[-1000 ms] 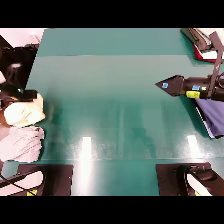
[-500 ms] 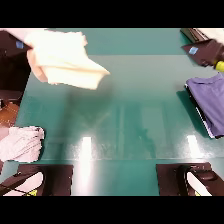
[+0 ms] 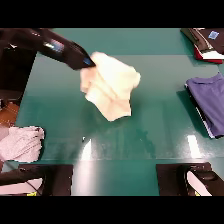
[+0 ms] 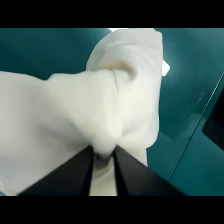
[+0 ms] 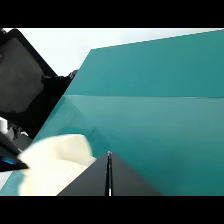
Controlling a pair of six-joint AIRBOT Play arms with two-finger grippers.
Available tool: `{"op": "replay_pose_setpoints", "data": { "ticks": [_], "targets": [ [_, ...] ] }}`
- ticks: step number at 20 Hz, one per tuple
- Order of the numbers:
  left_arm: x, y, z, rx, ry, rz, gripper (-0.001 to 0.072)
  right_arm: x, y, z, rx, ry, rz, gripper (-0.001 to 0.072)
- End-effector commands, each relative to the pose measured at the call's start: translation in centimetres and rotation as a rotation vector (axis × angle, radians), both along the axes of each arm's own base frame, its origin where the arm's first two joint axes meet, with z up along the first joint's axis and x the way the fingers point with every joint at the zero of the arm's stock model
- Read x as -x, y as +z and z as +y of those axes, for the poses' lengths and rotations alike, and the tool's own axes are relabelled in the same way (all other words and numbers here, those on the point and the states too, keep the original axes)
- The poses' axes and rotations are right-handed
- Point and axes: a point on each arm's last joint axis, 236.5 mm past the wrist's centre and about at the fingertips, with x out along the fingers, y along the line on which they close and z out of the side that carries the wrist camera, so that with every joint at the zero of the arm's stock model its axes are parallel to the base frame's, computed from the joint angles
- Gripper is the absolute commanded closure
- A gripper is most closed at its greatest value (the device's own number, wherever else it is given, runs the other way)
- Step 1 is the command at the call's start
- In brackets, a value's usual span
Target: Fold the shirts.
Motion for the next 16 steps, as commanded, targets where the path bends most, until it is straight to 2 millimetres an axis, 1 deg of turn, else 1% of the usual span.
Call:
{"op": "replay_pose_setpoints", "data": {
  "ticks": [1, 2, 3, 4, 6, 7, 8, 10, 11, 12, 15, 16],
  "targets": [
    [-2.9, -8.1, -2.7, -0.062, 0.005, 0.143, 0.0162, 0.8, -0.8, 0.5, 0.021, 0.035, 0.037, 0.0694],
    [-3.9, -9.1, -1.9, -0.062, 0.058, 0.194, 0.0092, 0.9, -0.9, 0.5, 0.024, 0.038, 0.042, 0.0694],
    [-4.4, -9.3, -0.5, -0.063, 0.104, 0.233, 0.0090, 0.9, -0.9, 0.6, 0.024, 0.039, 0.043, 0.0694],
    [-4.4, -9.1, 1.0, -0.069, 0.123, 0.263, 0.0090, 0.9, -0.9, 0.5, 0.027, 0.036, 0.042, 0.0694],
    [-3.2, -9.4, 4.3, -0.108, 0.142, 0.360, 0.0091, 0.6, -1.2, 0.1, 0.047, 0.021, 0.042, 0.0694],
    [-2.5, -10.0, 5.1, -0.115, 0.157, 0.405, 0.0091, 0.6, -1.4, -0.1, 0.058, 0.014, 0.044, 0.0694],
    [-1.6, -11.0, 5.4, -0.121, 0.166, 0.436, 0.0091, 0.5, -1.6, -0.4, 0.070, 0.006, 0.045, 0.0694],
    [1.1, -14.0, 4.7, -0.127, 0.176, 0.510, 0.0091, 0.4, -1.6, -0.4, 0.073, 0.004, 0.046, 0.0695],
    [2.7, -15.9, 4.1, -0.133, 0.182, 0.535, 0.0091, 0.4, -1.6, -0.4, 0.073, 0.003, 0.046, 0.0694],
    [4.4, -17.7, 3.3, -0.135, 0.189, 0.551, 0.0091, 0.3, -1.8, -0.4, 0.072, 0.005, 0.050, 0.0694],
    [10.2, -23.2, 0.3, -0.132, 0.187, 0.615, 0.0090, -0.5, -2.6, -0.3, 0.064, 0.014, 0.081, 0.0694],
    [11.6, -24.5, -0.6, -0.122, 0.191, 0.639, 0.0090, -0.8, -3.2, -0.2, 0.064, 0.019, 0.099, 0.0694]
  ]
}}
